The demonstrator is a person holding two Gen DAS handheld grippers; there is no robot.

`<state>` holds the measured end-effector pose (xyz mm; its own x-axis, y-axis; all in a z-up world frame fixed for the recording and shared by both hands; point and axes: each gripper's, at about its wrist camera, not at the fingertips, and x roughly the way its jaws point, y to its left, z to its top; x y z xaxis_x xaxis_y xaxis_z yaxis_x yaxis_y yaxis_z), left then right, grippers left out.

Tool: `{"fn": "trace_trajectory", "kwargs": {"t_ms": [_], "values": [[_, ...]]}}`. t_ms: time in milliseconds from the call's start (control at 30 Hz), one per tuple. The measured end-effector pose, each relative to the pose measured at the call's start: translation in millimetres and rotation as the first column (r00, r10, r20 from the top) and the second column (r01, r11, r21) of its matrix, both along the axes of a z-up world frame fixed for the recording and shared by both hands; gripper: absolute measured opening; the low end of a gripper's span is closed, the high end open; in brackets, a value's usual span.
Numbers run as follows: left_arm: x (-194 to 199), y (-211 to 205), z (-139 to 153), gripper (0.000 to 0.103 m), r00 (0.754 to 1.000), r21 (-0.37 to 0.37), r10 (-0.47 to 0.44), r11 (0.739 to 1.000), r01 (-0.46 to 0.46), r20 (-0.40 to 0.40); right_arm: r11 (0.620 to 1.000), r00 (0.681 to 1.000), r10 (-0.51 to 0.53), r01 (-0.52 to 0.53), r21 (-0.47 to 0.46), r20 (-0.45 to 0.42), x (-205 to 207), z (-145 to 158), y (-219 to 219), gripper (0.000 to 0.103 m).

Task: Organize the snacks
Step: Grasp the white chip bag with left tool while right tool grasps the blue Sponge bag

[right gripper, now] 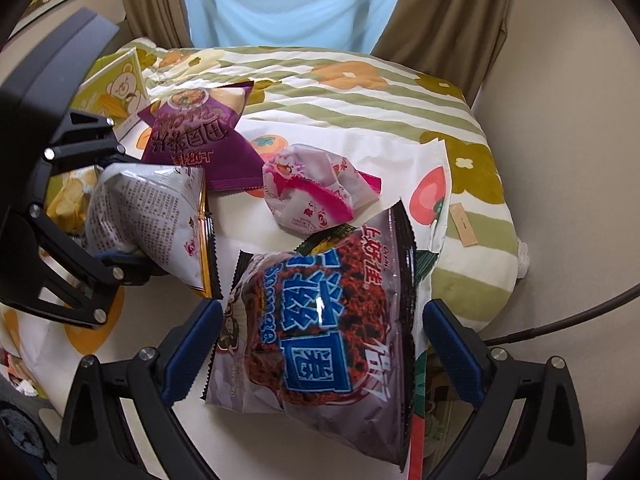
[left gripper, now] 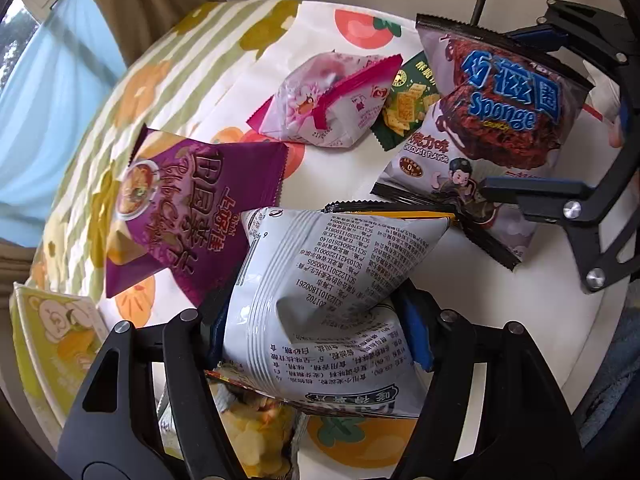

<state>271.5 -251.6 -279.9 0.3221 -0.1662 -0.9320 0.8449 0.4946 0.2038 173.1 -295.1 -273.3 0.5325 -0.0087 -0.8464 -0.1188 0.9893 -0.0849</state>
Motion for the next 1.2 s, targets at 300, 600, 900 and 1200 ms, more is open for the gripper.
{"fn": "trace_trajectory", "kwargs": {"t_ms": [300, 600, 900, 1200], "values": [[-1.9, 4.3, 11.3, 0.065, 0.999, -0.009, 0.049, 0.999, -0.049, 0.007, 0.999, 0.999, 0.038, -0.038, 0.001, -0.031, 1.4, -7.3, 4.6, 0.074], [-5.0, 8.7, 32.6, 0.065, 0.994, -0.036, 0.105, 0.994, -0.103, 0.043, 0.999, 0.999, 0.046, -0.046, -0.004, -0.022, -8.3, 3.3, 6.8, 0.06], [-20.1, 26.8, 85.9, 0.065, 0.97, -0.126, 0.212, 0.972, -0.197, 0.12, 0.998, 0.996, 0.065, -0.067, 0.018, 0.064, -23.0, 50.7, 7.3, 0.059], [-24.5, 87.3, 146.7, 0.065, 0.887, -0.226, 0.443, 0.884, -0.408, 0.131, 0.975, 0.971, 0.188, -0.203, 0.095, 0.148, -8.2, 114.6, 38.9, 0.059]]}}
